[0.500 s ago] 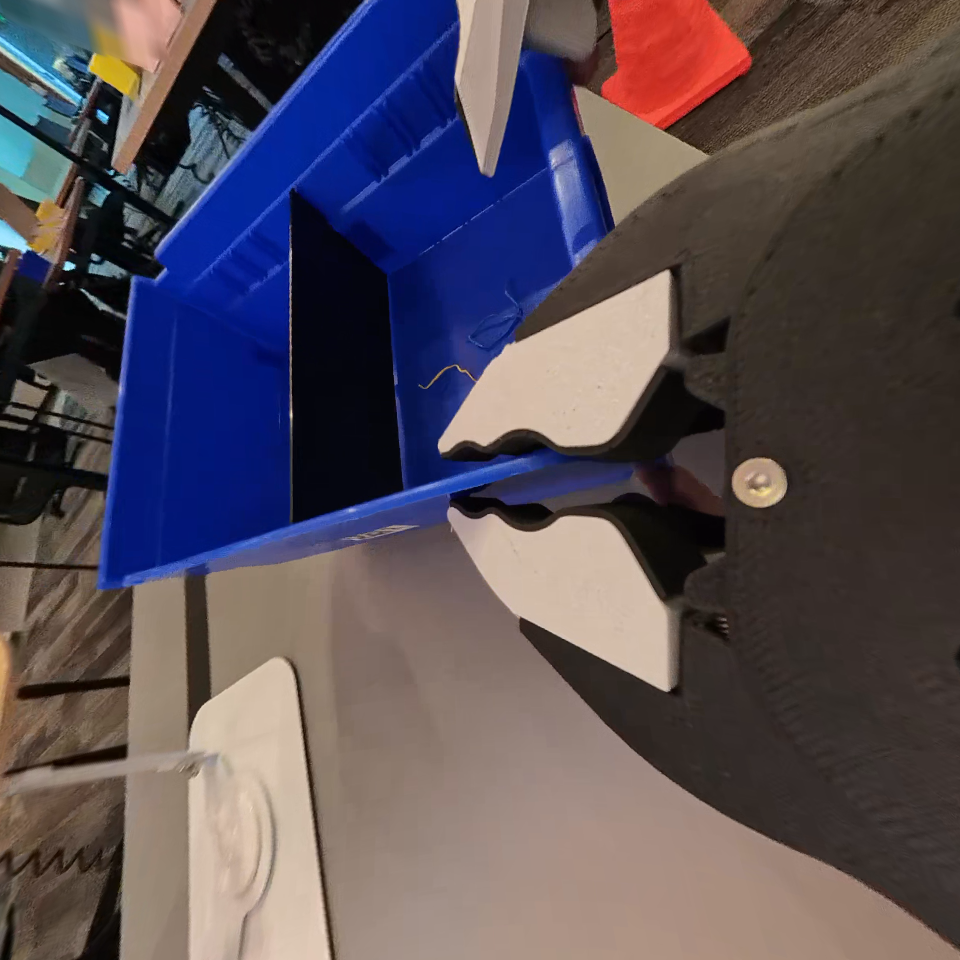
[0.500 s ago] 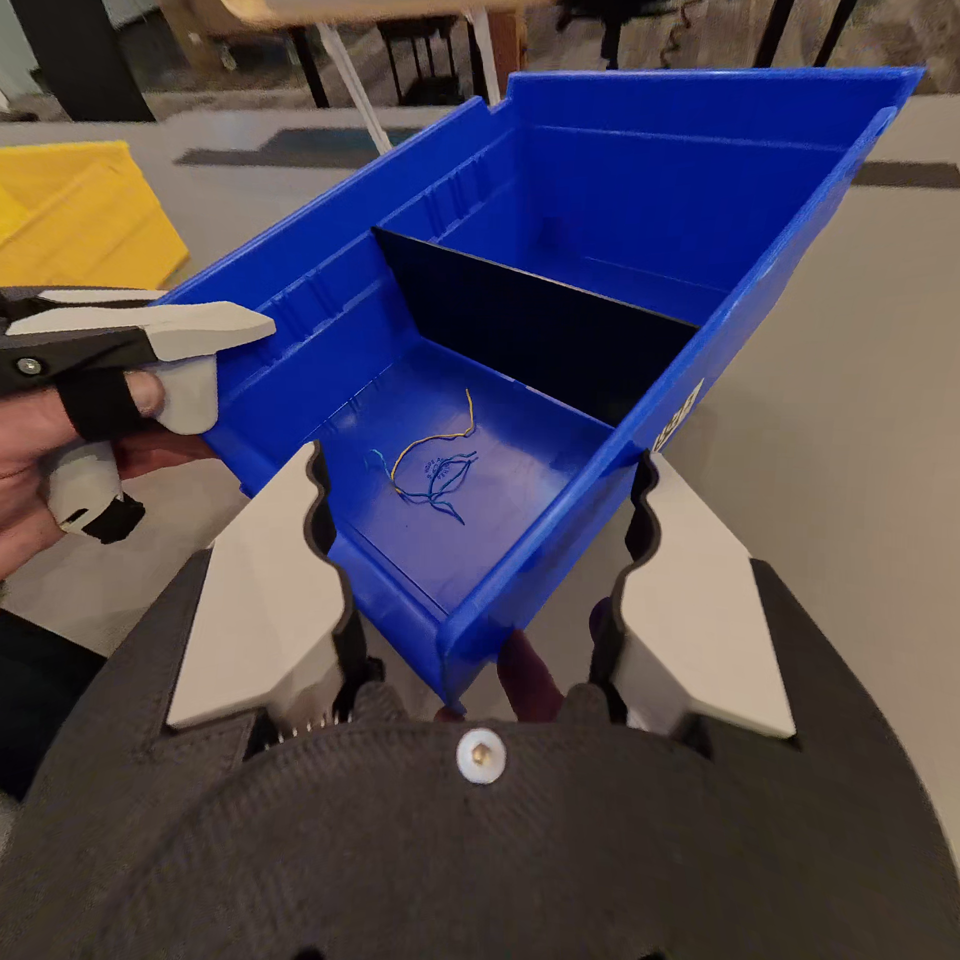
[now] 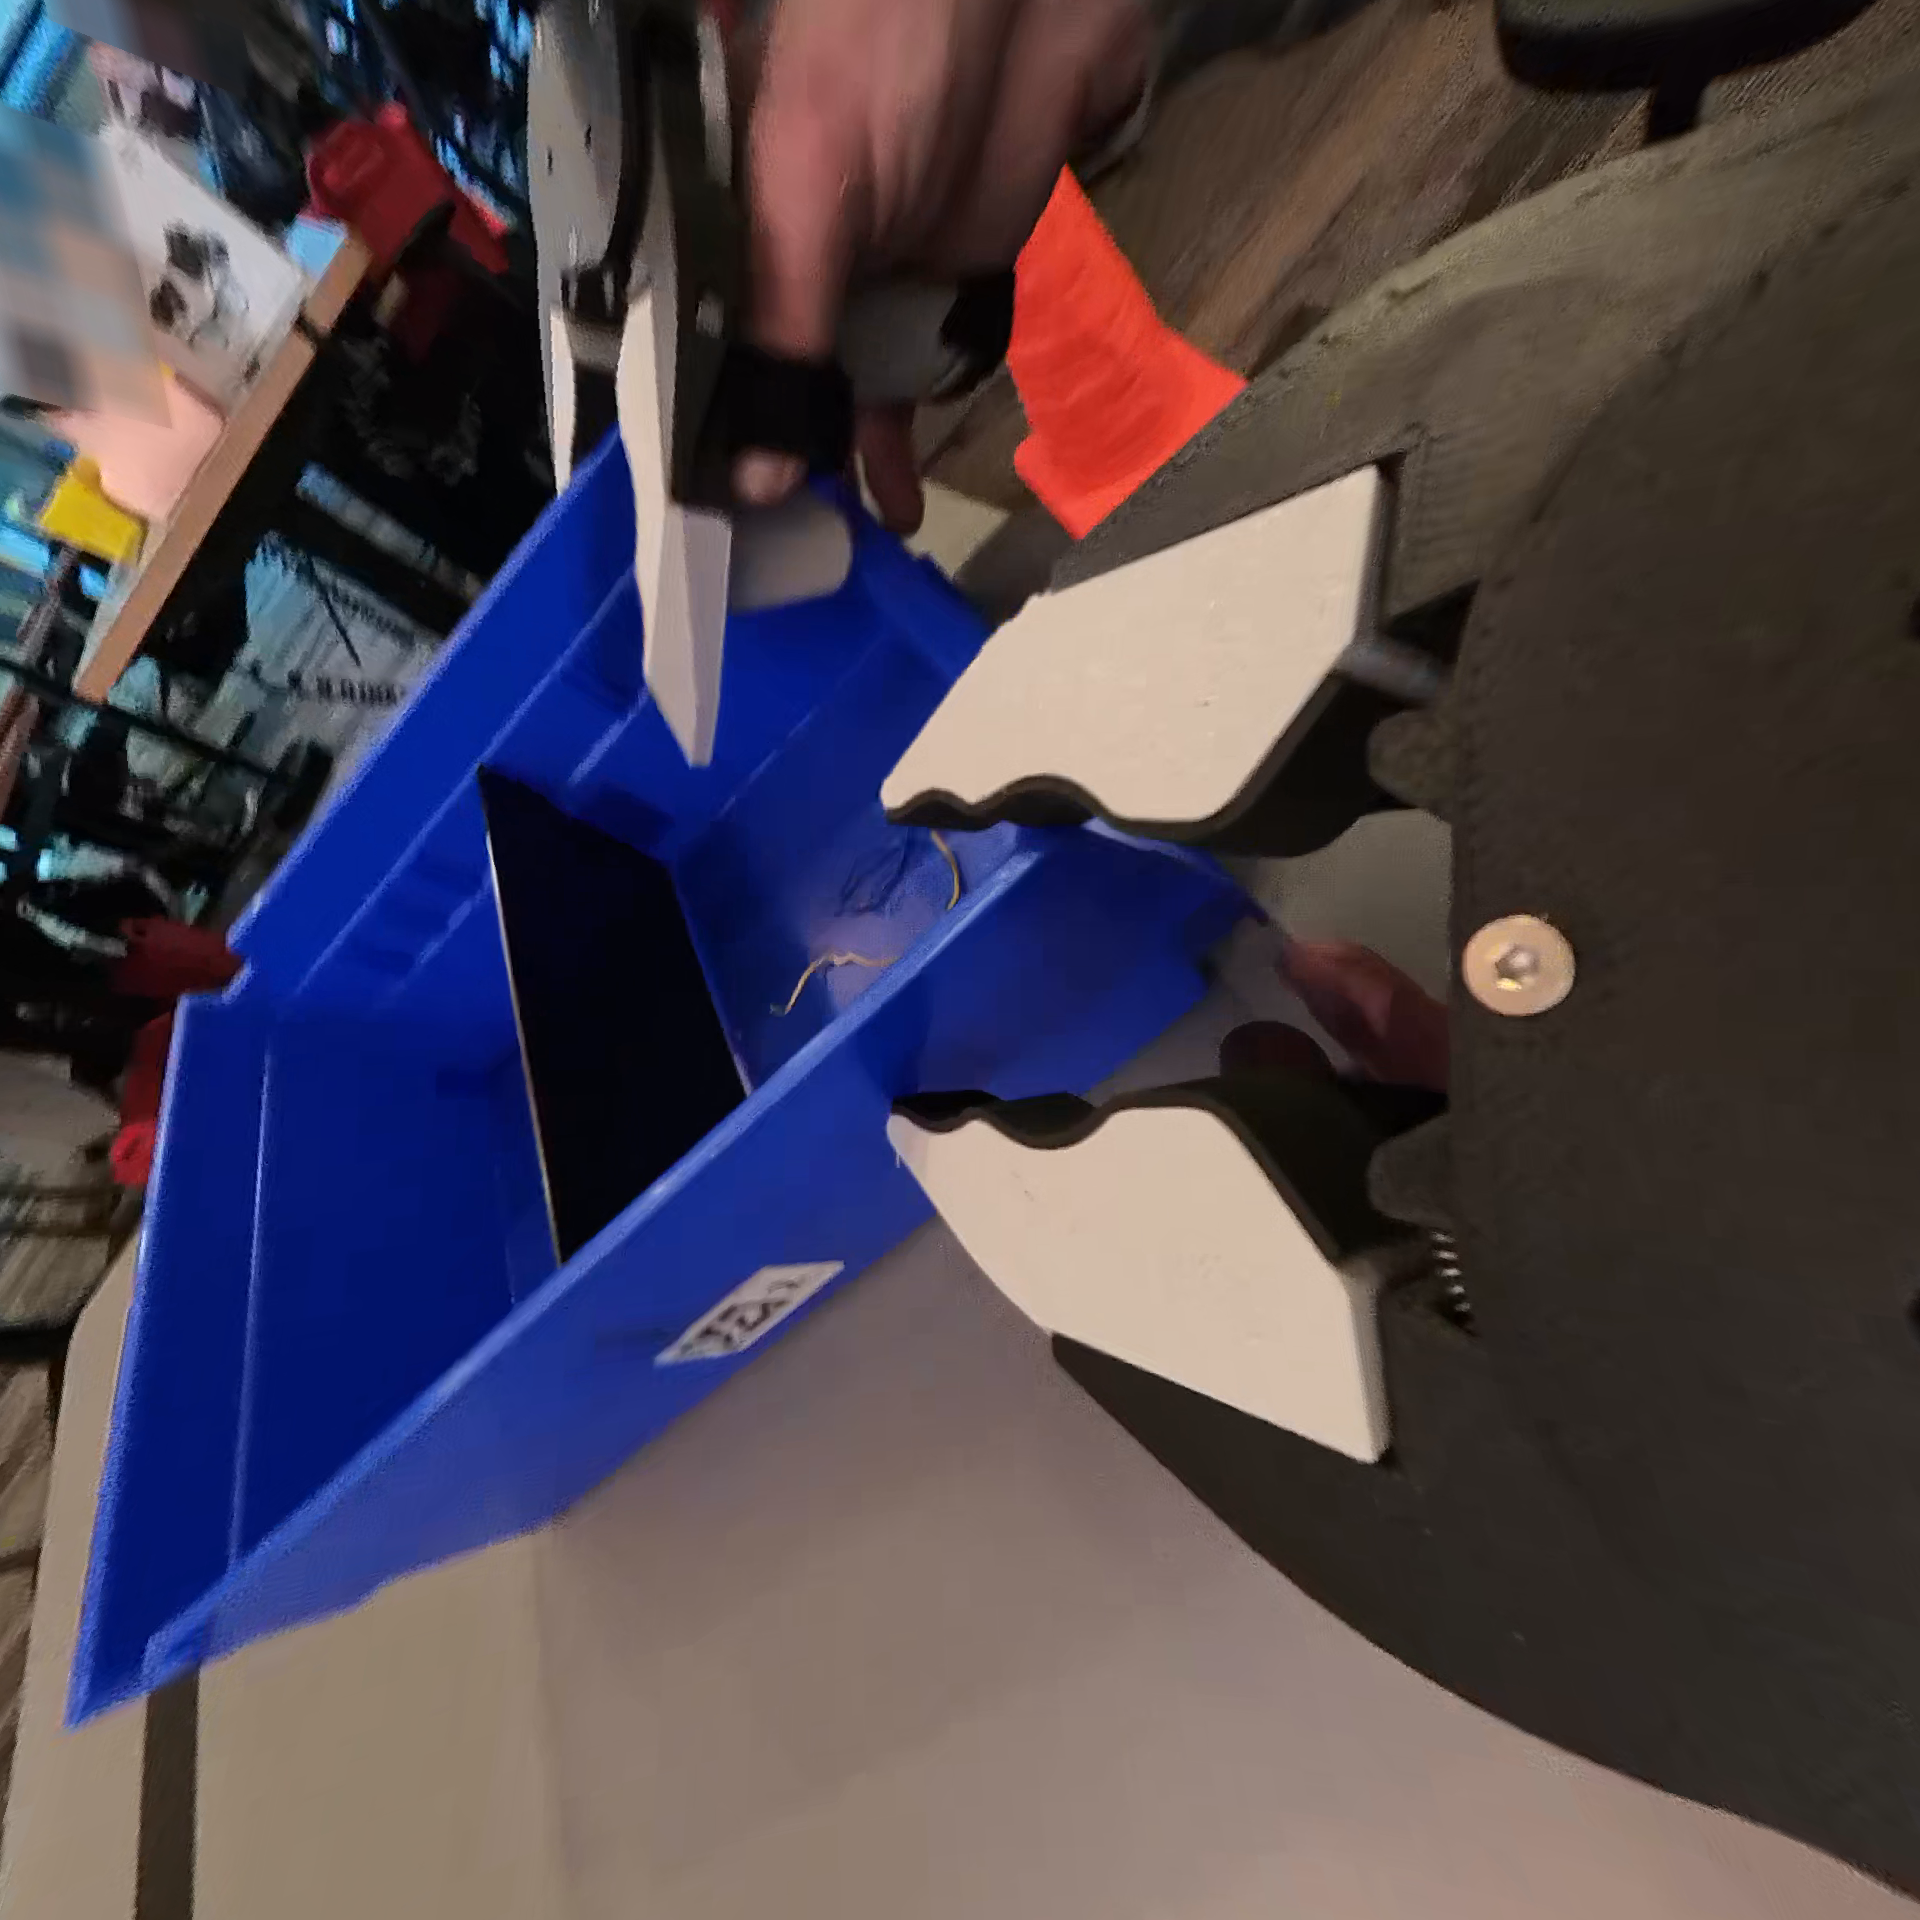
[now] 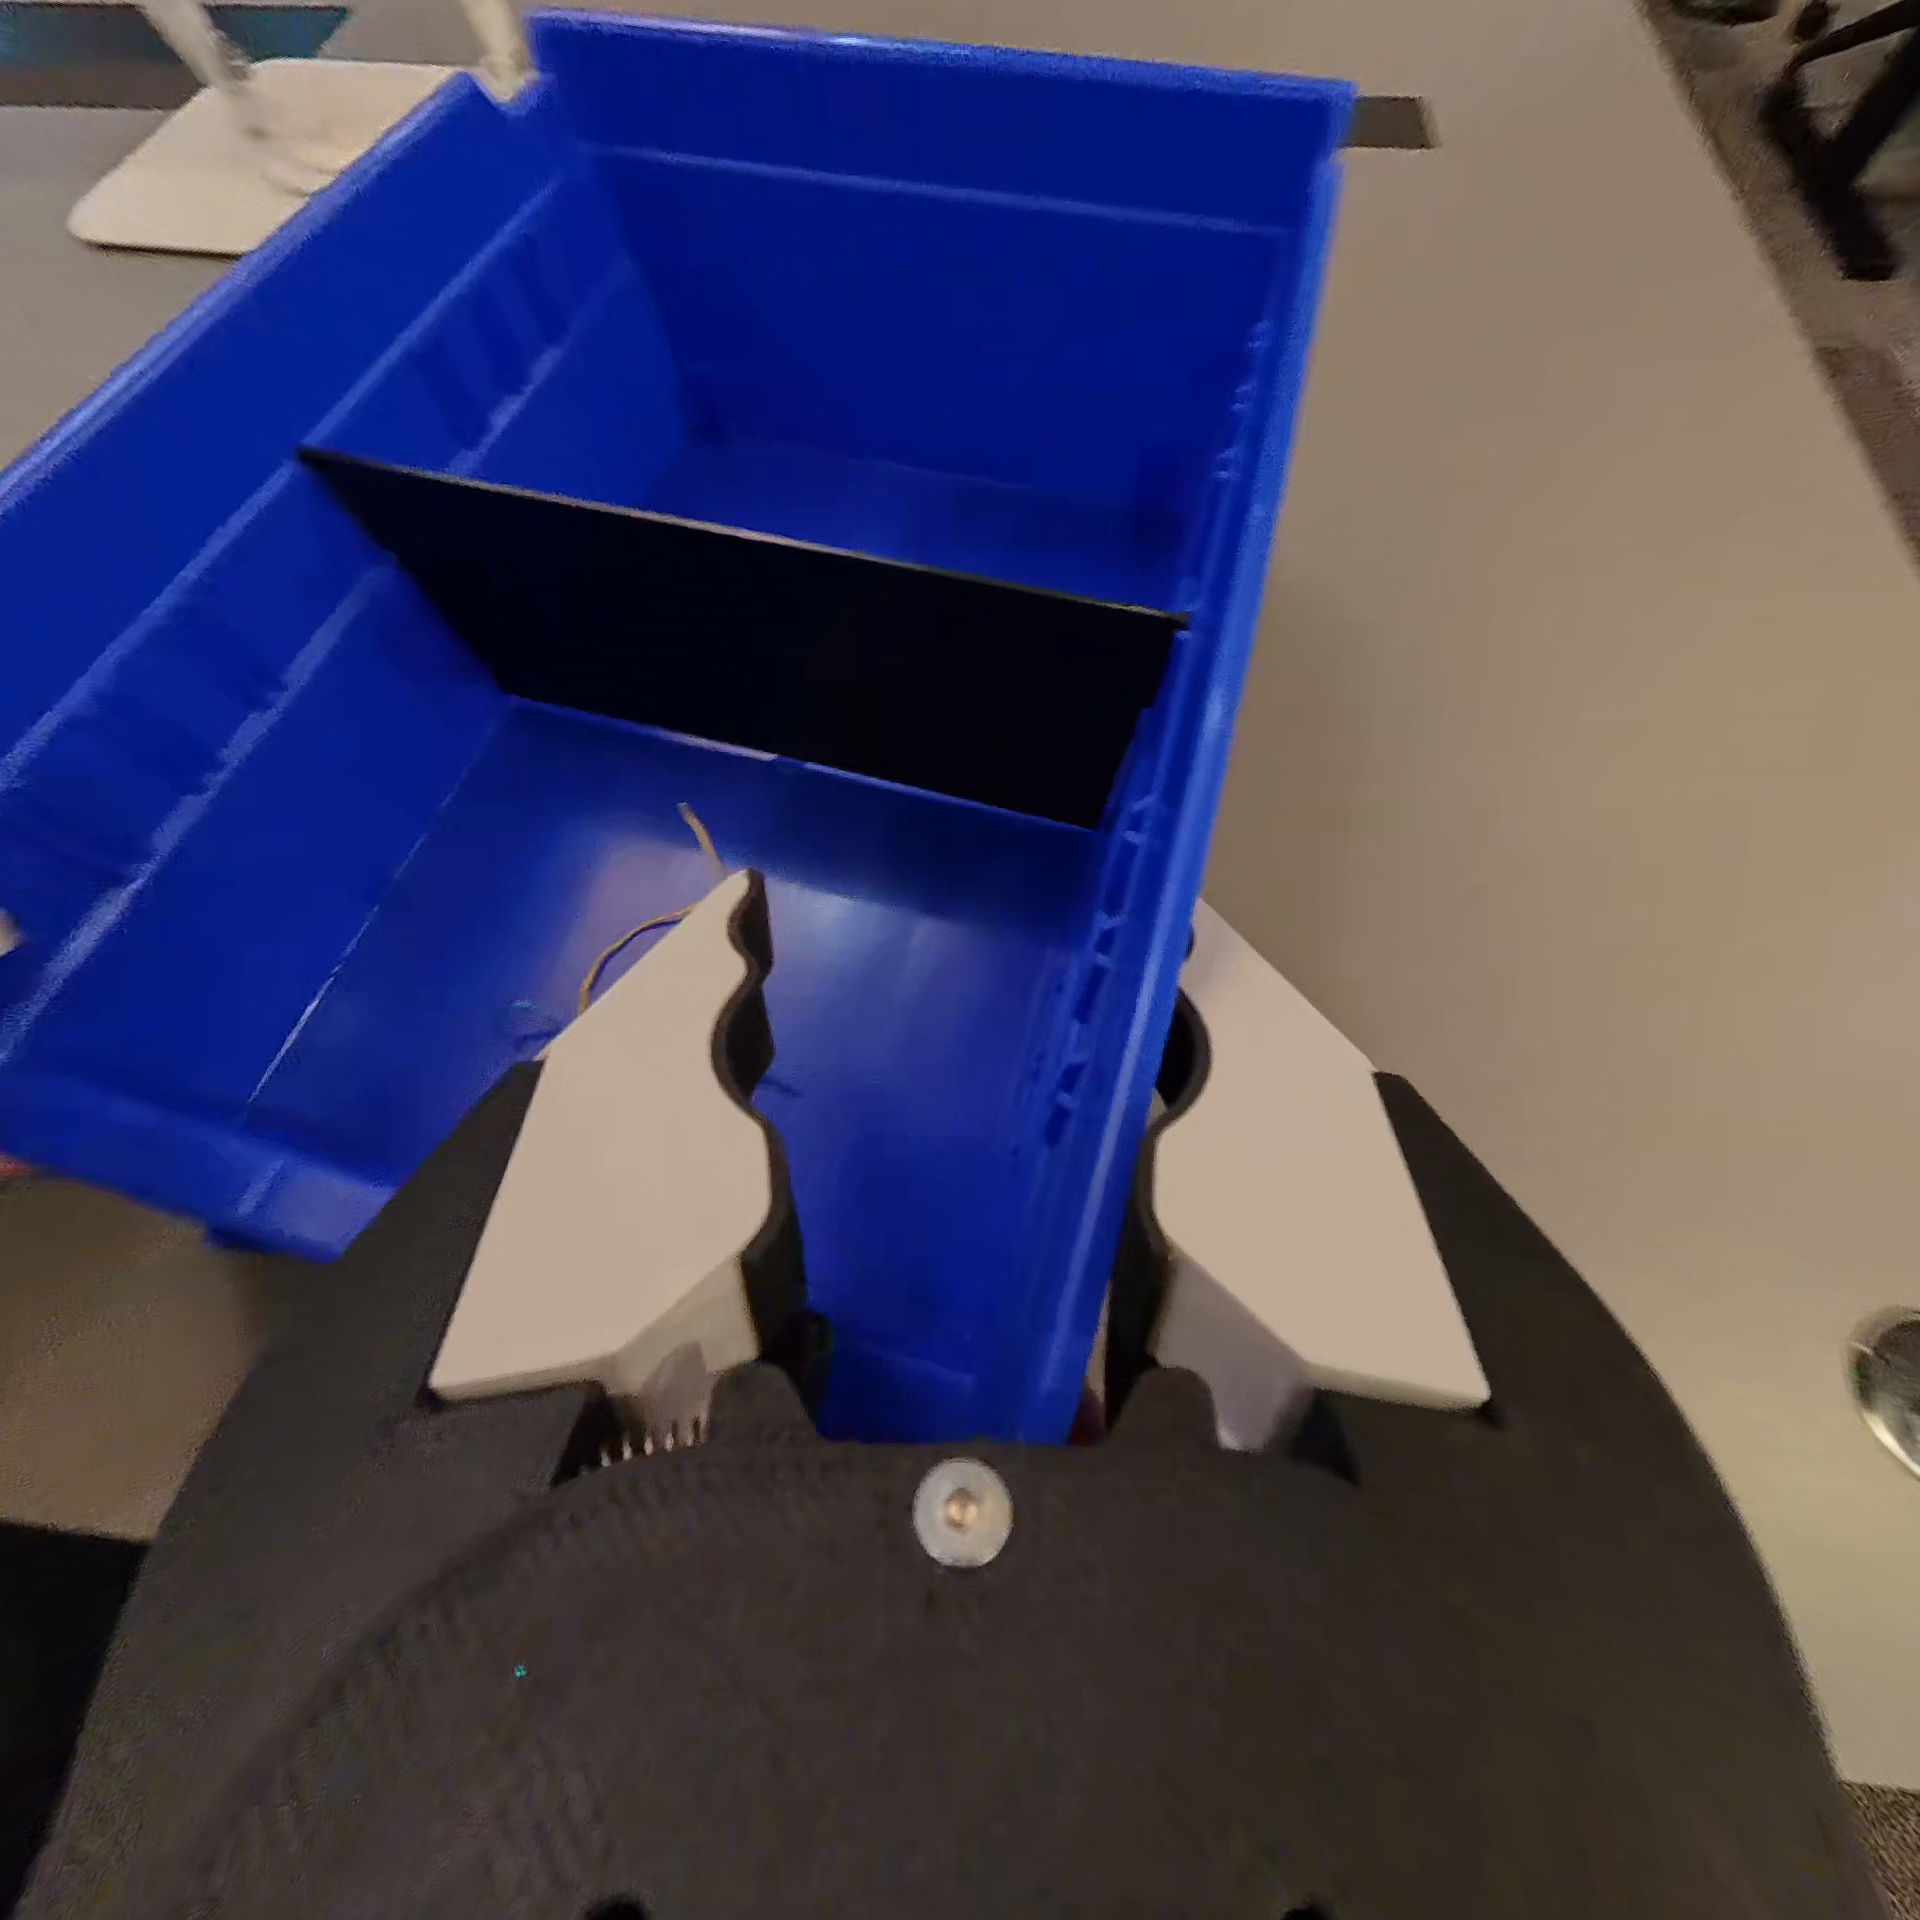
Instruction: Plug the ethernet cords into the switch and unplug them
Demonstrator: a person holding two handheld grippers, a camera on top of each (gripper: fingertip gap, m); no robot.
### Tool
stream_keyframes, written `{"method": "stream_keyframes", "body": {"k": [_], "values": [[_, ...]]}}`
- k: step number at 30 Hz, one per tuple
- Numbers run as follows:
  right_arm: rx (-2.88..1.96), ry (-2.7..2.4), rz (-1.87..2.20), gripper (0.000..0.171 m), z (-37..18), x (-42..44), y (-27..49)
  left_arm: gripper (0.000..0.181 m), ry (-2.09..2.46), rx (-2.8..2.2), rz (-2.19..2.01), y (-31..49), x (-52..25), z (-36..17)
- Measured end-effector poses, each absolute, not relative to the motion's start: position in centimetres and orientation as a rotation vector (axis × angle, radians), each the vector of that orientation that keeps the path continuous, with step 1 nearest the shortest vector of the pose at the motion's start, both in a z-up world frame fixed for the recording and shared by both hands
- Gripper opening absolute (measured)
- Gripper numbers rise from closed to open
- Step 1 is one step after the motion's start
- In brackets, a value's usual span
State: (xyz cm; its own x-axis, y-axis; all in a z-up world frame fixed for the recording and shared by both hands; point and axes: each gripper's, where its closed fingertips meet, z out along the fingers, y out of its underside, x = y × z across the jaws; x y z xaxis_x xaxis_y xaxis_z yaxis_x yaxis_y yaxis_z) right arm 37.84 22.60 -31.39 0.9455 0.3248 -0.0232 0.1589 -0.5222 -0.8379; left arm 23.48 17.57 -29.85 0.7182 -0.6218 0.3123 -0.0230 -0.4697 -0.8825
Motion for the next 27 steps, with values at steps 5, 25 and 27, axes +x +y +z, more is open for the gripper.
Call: {"method": "stream_keyframes", "body": {"k": [5,25,27], "values": [[-2.092,-0.302,0.069,0.023,-31.2,42.8,23.9,0.049,0.697,-1.898,-0.875,15.5,25.9,-29.0],[-2.110,-0.419,-0.035,0.010,-31.3,47.9,26.0,0.076,-0.007,-2.048,0.593,9.3,-35.2,-22.0],[-2.114,-0.418,-0.032,0.009,-31.3,48.6,26.0,0.077,-0.064,-2.172,0.421,8.8,-36.0,-25.6]]}}
